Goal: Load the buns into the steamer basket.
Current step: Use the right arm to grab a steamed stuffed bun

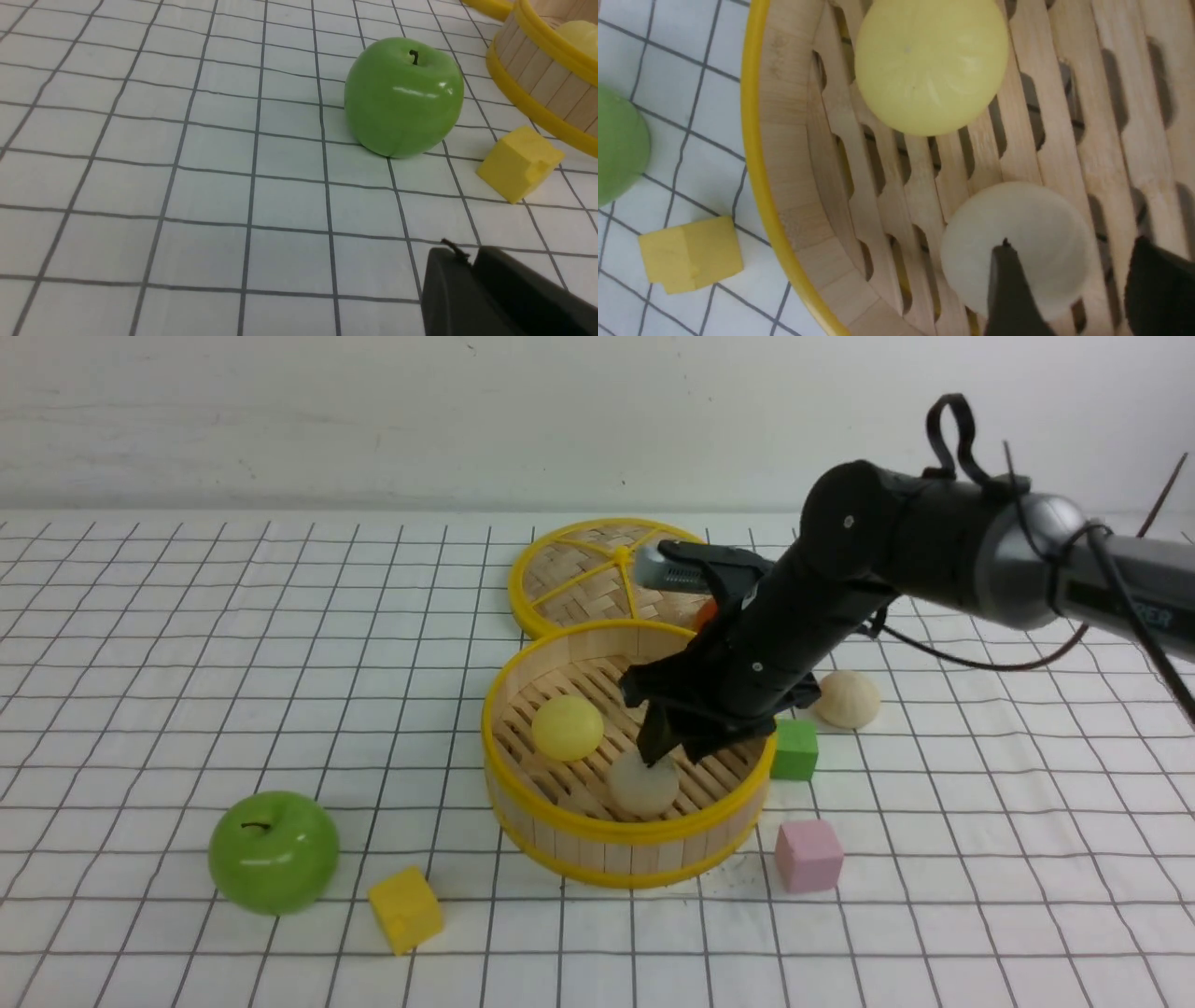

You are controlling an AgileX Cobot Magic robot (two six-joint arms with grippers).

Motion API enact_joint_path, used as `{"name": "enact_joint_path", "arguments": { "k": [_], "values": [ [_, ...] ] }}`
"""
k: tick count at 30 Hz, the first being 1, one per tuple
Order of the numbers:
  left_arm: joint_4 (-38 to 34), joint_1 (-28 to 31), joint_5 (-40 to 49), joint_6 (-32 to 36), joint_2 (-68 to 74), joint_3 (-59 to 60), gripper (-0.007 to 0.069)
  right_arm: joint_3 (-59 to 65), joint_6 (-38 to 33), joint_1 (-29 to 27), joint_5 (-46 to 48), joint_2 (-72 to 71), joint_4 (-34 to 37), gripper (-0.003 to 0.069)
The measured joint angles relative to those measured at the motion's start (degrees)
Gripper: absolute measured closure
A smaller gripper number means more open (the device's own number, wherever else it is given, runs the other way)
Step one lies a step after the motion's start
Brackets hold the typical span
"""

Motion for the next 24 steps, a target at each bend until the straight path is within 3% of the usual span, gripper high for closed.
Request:
{"name": "enact_joint_path", "arguments": {
  "k": [4, 10, 17, 24],
  "values": [
    [0.00, 0.00, 0.00, 0.00, 0.00, 0.00, 0.0553, -1.58, -1.08, -4.02, 0.53, -3.47, -2.28, 0.0242],
    [0.00, 0.00, 0.00, 0.00, 0.00, 0.00, 0.0550, -2.09, -1.37, -9.72, 0.33, -4.36, -7.74, 0.0242],
    [0.00, 0.00, 0.00, 0.00, 0.00, 0.00, 0.0549, -2.09, -0.51, -15.40, -2.55, -0.46, -10.75, 0.0293],
    [0.00, 0.00, 0.00, 0.00, 0.00, 0.00, 0.0541, -2.09, 0.03, -16.22, -7.00, 2.34, -9.75, 0.0334]
  ]
}}
